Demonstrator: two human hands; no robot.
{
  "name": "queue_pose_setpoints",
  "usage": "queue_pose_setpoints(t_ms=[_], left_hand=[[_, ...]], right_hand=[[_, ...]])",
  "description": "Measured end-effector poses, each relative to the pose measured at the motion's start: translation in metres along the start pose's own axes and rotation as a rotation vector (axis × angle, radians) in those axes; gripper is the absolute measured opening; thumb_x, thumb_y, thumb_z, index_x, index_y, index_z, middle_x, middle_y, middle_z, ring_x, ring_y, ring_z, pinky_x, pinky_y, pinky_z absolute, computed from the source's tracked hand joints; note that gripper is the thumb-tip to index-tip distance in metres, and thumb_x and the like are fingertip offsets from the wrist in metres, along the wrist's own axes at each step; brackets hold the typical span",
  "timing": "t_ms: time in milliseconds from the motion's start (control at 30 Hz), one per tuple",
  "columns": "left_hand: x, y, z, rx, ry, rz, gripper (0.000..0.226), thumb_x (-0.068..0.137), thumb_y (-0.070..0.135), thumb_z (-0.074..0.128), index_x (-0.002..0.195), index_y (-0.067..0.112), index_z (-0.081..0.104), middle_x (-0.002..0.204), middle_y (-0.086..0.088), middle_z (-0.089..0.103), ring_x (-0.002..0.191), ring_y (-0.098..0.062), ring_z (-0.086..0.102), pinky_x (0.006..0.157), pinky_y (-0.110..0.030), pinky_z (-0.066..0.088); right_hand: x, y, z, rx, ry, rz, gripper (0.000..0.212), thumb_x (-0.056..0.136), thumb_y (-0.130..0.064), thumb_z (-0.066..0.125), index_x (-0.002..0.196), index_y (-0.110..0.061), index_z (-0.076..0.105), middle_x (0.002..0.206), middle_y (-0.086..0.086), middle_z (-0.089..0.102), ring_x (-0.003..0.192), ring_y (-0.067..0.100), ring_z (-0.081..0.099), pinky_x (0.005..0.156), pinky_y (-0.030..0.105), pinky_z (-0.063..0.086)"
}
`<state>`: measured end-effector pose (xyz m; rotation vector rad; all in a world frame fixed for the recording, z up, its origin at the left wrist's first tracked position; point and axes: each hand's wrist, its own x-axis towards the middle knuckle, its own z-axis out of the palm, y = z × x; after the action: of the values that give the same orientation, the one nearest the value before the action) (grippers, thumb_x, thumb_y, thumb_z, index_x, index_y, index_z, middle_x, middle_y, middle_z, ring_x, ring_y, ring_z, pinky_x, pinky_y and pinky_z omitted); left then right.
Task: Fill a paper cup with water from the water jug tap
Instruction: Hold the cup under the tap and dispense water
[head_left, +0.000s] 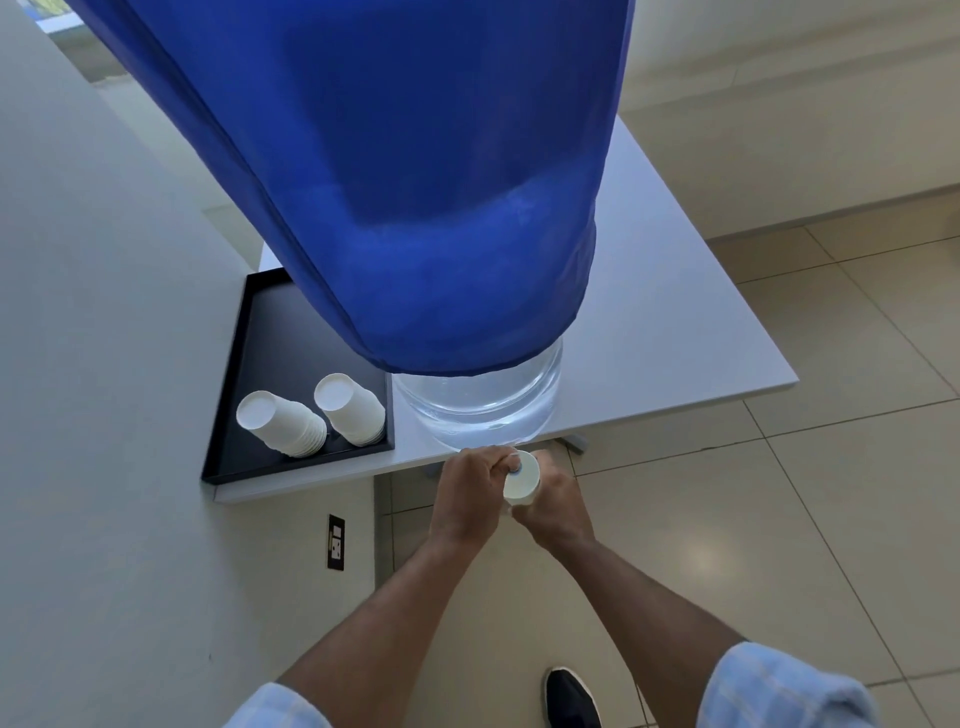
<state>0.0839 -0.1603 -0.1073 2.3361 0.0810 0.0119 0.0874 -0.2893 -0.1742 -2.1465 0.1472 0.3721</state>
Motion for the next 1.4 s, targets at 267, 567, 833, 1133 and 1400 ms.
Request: queue_pose_setpoints(t_ms=[267, 567, 833, 1133, 1400], left_hand=[[0.004, -0.005, -0.005, 0.111, -0.037, -0.054, 0.017, 0.099, 0.028, 0.069, 0.109, 0.028, 0.083, 0.104, 0.009, 0.085, 0.096, -0.016, 0.076, 0.086, -0.039, 0.061], [0.004, -0.007, -0.004, 0.099, -0.017, -0.059, 0.017, 0.097, 0.031, 0.071, 0.109, 0.030, 0.083, 0.104, 0.011, 0.085, 0.097, -0.013, 0.077, 0.088, -0.039, 0.061], [0.002, -0.005, -0.004, 0.171, 0.042, -0.002, 0.016, 0.098, 0.030, 0.073, 0.109, 0.028, 0.085, 0.104, 0.009, 0.085, 0.094, -0.013, 0.077, 0.077, -0.028, 0.057], [0.001, -0.005, -0.007, 0.109, 0.077, -0.011, 0.012, 0.094, 0.030, 0.077, 0.102, 0.028, 0.085, 0.099, 0.012, 0.085, 0.091, -0.010, 0.077, 0.081, -0.040, 0.063], [0.000, -0.004, -0.008, 0.105, 0.090, 0.010, 0.012, 0.094, 0.028, 0.078, 0.104, 0.028, 0.086, 0.098, 0.010, 0.086, 0.089, -0.011, 0.078, 0.080, -0.040, 0.063]], right_hand=[[0.000, -0.001, -0.002, 0.007, 0.025, -0.040, 0.051, 0.073, -0.006, 0.076, 0.116, -0.024, 0.057, 0.090, -0.009, 0.065, 0.078, 0.016, 0.061, 0.056, 0.018, 0.040], [-0.001, 0.001, -0.001, 0.020, 0.056, -0.053, 0.055, 0.072, -0.007, 0.079, 0.119, -0.025, 0.057, 0.093, -0.008, 0.067, 0.082, 0.017, 0.064, 0.065, 0.028, 0.052], [-0.003, 0.003, -0.002, 0.007, 0.051, -0.054, 0.054, 0.074, -0.007, 0.079, 0.119, -0.025, 0.056, 0.093, -0.009, 0.065, 0.081, 0.015, 0.061, 0.062, 0.021, 0.046], [-0.003, 0.008, -0.002, 0.003, 0.049, -0.073, 0.054, 0.075, -0.007, 0.081, 0.120, -0.025, 0.056, 0.096, -0.008, 0.066, 0.082, 0.015, 0.061, 0.060, 0.018, 0.044], [-0.003, 0.009, 0.002, 0.029, 0.059, -0.096, 0.052, 0.077, -0.009, 0.081, 0.120, -0.025, 0.056, 0.097, -0.006, 0.067, 0.084, 0.016, 0.065, 0.065, 0.027, 0.053]])
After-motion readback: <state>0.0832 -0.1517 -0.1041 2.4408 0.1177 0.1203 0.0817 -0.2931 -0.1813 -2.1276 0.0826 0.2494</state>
